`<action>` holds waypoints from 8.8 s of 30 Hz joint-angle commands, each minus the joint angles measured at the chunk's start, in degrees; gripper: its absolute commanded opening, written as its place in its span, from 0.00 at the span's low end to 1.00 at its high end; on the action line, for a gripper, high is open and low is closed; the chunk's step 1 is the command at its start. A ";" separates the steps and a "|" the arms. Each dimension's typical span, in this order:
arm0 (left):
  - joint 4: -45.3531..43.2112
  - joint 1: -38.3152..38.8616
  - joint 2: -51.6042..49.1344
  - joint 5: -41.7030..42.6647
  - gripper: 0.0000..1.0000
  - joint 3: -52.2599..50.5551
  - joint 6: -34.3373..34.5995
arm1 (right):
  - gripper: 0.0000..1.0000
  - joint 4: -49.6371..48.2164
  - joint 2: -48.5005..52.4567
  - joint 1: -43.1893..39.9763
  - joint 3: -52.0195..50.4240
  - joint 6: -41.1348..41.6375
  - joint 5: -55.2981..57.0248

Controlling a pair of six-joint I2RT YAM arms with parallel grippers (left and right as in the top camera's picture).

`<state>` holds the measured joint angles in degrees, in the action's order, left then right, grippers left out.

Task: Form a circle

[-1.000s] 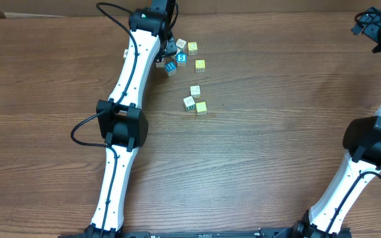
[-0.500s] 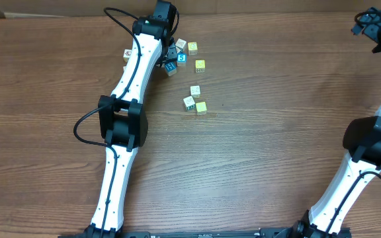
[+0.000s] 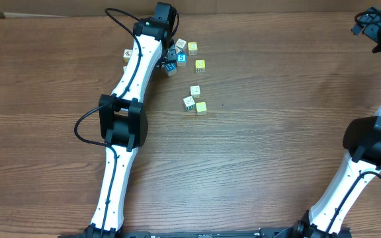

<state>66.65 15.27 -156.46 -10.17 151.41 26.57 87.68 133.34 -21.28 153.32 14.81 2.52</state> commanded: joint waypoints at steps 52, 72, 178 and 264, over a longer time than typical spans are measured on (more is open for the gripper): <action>2.91 -0.31 1.81 -1.16 0.40 7.80 -6.05 | 1.00 -0.15 -0.76 0.15 0.72 0.00 0.42; -4.39 -0.59 -3.48 -1.88 0.49 6.97 -3.19 | 1.00 -0.15 -0.76 0.15 0.72 0.00 0.42; 3.76 18.56 6.75 5.27 0.31 -13.00 -32.98 | 1.00 -0.15 -0.76 0.15 0.72 0.00 0.42; 5.35 20.02 6.67 4.02 0.04 -9.31 -30.86 | 1.00 -0.15 -0.76 0.15 0.72 0.00 0.42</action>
<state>71.50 35.27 -150.10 -7.49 142.58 -4.86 87.70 133.34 -21.28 153.32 14.83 2.55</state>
